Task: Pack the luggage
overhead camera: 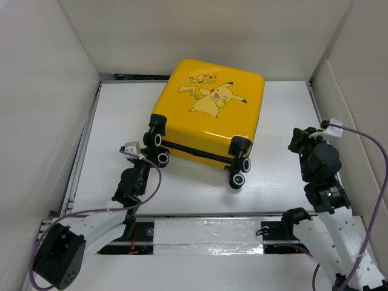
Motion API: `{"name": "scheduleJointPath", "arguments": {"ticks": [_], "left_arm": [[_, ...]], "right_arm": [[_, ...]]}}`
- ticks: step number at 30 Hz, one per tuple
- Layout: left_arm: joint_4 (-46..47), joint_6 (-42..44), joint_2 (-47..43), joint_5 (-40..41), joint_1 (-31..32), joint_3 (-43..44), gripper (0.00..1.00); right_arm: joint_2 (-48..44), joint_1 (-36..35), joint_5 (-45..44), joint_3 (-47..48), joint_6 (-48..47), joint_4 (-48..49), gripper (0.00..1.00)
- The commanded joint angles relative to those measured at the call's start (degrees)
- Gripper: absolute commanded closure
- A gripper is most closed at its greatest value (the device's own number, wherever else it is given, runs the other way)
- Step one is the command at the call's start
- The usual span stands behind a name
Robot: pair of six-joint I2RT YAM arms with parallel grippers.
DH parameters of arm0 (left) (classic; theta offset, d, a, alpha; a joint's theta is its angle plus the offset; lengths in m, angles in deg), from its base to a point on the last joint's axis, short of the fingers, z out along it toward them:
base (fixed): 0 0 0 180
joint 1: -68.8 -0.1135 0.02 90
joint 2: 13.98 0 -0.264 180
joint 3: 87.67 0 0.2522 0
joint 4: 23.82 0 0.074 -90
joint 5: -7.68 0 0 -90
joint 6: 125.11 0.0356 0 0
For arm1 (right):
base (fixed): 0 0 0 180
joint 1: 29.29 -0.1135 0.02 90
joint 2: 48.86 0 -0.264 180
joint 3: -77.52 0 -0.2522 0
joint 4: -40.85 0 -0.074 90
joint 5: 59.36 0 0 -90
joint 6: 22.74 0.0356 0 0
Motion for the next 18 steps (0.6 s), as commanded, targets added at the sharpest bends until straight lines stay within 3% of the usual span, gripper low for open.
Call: {"name": "scheduleJointPath", "arguments": {"ticks": [1,2,3,4,5,7,8,9,10,13,15,16,17,18], "left_arm": [[15.8,-6.5,-6.1,-0.2,0.5,1.6,1.00],[14.8,-7.1,-6.4,-1.2,0.5,1.2,1.00],[14.2,-7.2,-6.6,-3.8,0.5,1.0,1.00],[14.1,-7.3,-6.9,-4.9,0.5,0.8,1.00],[14.3,-7.8,-6.6,-6.1,0.5,0.4,1.00],[15.0,-8.5,-4.7,-10.2,0.5,0.6,1.00],[16.8,-9.0,-3.8,-11.2,0.5,0.6,1.00],[17.7,-9.4,-2.9,-13.3,0.5,0.8,1.00],[18.1,-9.8,-2.1,-14.2,0.5,0.9,1.00],[16.1,-10.3,-3.0,-13.2,0.5,1.4,1.00],[12.0,-10.3,-6.0,-12.1,0.5,0.9,0.85],[7.3,-10.0,-10.5,-11.8,0.5,0.9,0.74],[4.9,-9.8,-12.9,-11.3,0.5,0.9,0.52],[2.2,-9.7,-15.7,-10.1,0.5,1.1,0.44]], "right_arm": [[0.9,4.3,-1.8,6.5,-6.8,3.0,1.00],[2.1,4.3,2.6,7.6,-6.9,3.5,0.96],[3.6,4.3,8.1,10.4,-7.2,3.1,0.85],[5.7,4.3,20.2,11.9,-7.2,2.6,0.73],[9.9,1.3,26.4,13.1,-7.1,2.1,0.55],[13.2,-5.8,34.6,13.0,-6.2,4.1,0.45],[15.3,-10.6,32.6,12.7,-6.1,5.2,0.37],[16.1,-20.9,28.9,12.7,-6.2,5.0,0.35],[16.9,-25.9,22.0,12.7,-6.4,4.9,0.32],[21.9,-40.0,17.2,12.7,-5.8,8.5,0.23],[27.4,-42.6,15.9,13.9,-4.5,9.8,0.23],[29.1,-42.6,17.8,13.9,-4.0,11.0,0.24],[30.8,-42.6,18.9,13.5,-3.6,14.2,0.28],[32.4,-42.6,19.3,13.4,-2.6,15.2,0.29]]}}
